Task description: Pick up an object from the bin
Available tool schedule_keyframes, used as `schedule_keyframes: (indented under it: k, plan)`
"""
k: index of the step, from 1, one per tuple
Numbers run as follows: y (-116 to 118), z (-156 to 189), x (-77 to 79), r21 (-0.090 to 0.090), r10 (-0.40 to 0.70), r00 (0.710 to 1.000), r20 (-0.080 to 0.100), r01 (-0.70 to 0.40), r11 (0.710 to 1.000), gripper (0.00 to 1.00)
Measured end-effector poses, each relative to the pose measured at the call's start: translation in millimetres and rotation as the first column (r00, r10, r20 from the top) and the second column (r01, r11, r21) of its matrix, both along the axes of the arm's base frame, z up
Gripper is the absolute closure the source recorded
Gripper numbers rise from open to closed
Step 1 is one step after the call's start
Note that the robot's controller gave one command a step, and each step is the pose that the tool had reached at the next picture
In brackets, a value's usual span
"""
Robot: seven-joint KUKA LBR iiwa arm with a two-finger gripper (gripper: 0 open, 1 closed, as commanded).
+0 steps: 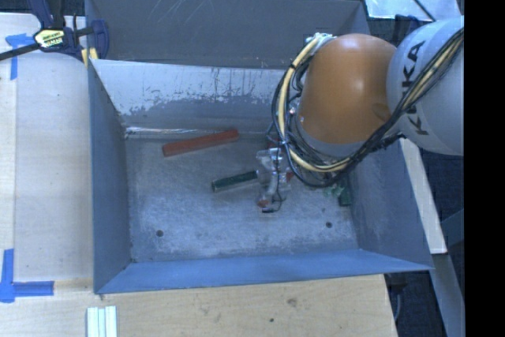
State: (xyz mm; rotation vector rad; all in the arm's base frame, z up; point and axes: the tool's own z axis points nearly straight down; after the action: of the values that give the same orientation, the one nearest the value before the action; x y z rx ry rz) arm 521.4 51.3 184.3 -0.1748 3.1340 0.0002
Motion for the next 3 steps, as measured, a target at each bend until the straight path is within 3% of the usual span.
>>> schedule_keyframes:
  k: [1, 2, 3]
  plan:
    - [0, 0, 0.0, 0.0, -0.001, 1.0, 0.0, 0.001, 1.0, 0.0]
    - [-9, -41, 43.7, 0.0, 0.055, 0.998, 0.013, -0.055, 0.998, 0.0]
    - [-15, -64, 62.9, -0.001, 0.078, 0.997, 0.01, -0.078, 0.997, 0.0]
